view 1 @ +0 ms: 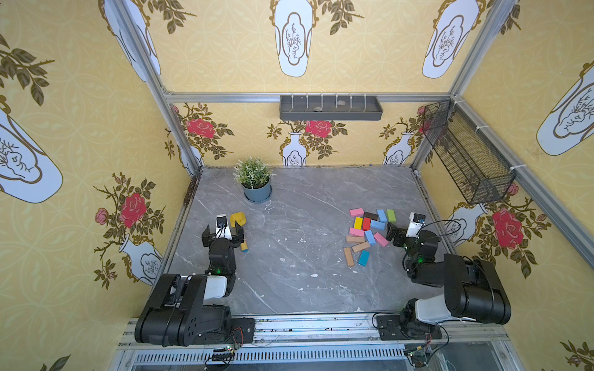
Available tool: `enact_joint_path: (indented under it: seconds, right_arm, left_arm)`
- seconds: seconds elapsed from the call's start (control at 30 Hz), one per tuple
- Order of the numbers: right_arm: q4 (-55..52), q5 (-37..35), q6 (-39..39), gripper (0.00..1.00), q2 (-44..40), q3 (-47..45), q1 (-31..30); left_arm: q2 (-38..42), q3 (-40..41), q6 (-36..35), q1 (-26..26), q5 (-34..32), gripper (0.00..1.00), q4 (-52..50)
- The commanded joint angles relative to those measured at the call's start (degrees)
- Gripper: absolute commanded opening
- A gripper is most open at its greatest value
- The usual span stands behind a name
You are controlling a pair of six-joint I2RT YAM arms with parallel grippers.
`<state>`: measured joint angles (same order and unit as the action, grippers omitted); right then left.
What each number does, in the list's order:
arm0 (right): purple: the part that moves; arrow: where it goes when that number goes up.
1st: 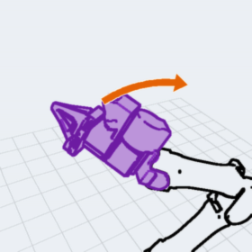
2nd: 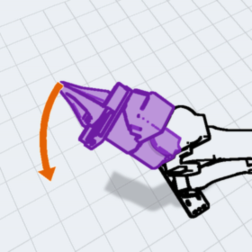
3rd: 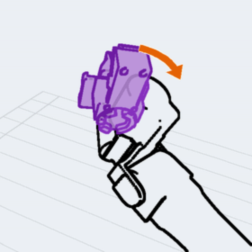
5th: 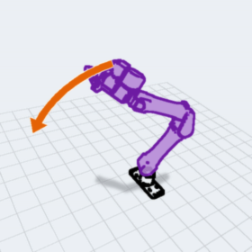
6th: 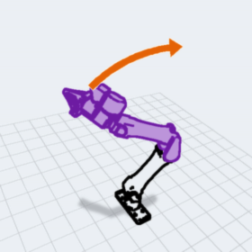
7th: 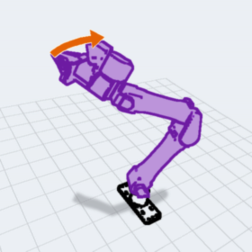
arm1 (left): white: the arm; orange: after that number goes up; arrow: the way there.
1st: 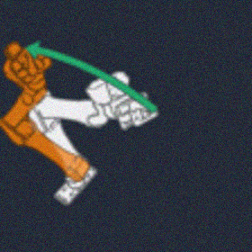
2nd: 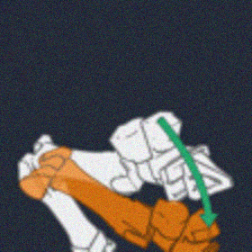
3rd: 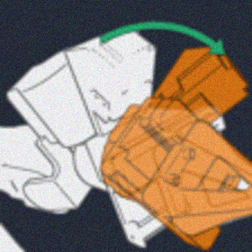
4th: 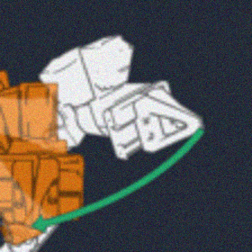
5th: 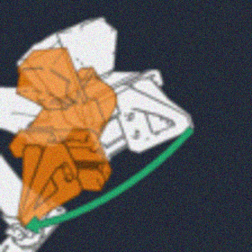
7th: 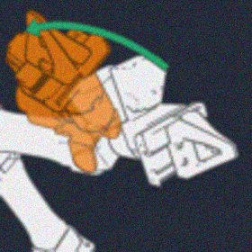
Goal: Assemble the number 8 with building blocks
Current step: Pick up the building block from the center of the board.
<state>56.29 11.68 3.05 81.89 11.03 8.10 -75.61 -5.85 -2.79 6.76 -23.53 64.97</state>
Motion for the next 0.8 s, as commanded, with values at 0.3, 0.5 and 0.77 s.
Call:
enact_joint_path:
  seconds: [0.3, 0.5, 0.77]
  right_arm:
    - [-35.59, -7.74, 10.83, 0.98, -23.62, 12.62, -1.87]
    - [-52.37, -5.83, 24.03, 0.98, -25.00, 21.34, -0.77]
    - [-71.39, -0.26, 15.44, 0.98, -8.75, 39.50, -7.51]
  left_arm:
    - [36.64, -7.41, 2.13, 13.58, -9.67, 1.00, -35.29]
    - [42.36, -24.53, 24.73, 15.70, 4.63, 0.98, -69.17]
    - [33.56, -47.64, 24.16, 15.71, 25.96, 0.99, -98.22]
